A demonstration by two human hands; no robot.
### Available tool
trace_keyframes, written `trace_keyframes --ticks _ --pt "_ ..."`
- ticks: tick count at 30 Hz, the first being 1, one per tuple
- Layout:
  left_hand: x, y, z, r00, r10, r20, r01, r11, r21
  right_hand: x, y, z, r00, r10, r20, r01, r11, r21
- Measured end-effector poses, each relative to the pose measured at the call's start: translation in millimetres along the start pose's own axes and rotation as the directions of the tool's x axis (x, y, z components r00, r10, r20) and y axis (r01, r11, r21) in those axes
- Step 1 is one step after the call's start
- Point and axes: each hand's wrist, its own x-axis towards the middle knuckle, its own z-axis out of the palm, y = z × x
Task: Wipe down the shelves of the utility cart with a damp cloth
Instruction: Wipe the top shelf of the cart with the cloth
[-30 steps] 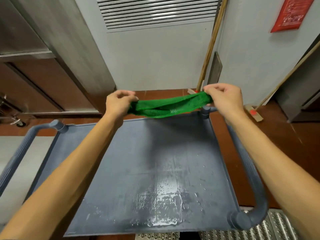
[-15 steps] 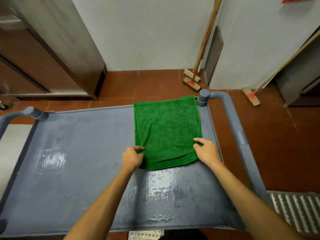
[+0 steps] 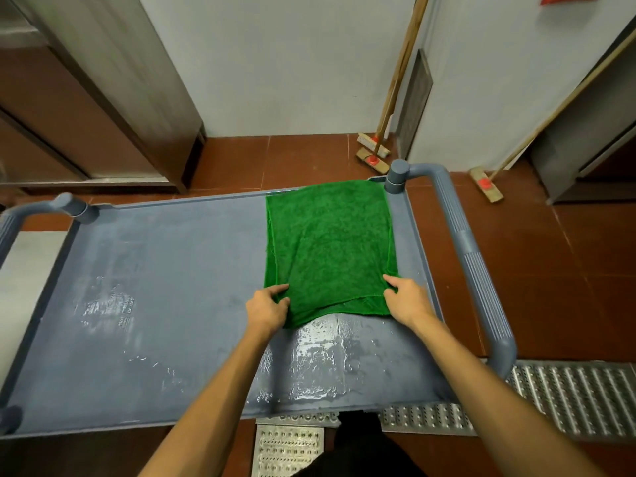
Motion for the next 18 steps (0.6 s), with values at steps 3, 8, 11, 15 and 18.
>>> trace_keyframes --ticks 3,8,11,15,18 --pt "-10 -11 0 1.000 0.017 0.004 -0.017 1.000 0.010 -15 8 3 1.000 0.014 0.014 -0.014 1.000 -0.002" --pt "-27 -25 1 0.999 0.028 0.030 -0.028 1.000 0.006 -37 18 11 1.000 0.017 0.022 -0.017 1.000 -0.001" --pt "-36 -32 1 0.998 0.045 0.033 -0.045 0.999 0.001 -47 26 14 0.999 0.018 0.027 -0.018 1.000 0.012" --pt "-46 -47 3 0.998 0.049 0.037 -0.049 0.999 -0.001 -63 34 18 1.000 0.001 0.025 -0.001 1.000 0.007" --pt "-57 -55 4 0.998 0.048 0.047 -0.049 0.998 0.032 -79 39 22 0.999 -0.003 0.036 0.003 1.000 -0.004"
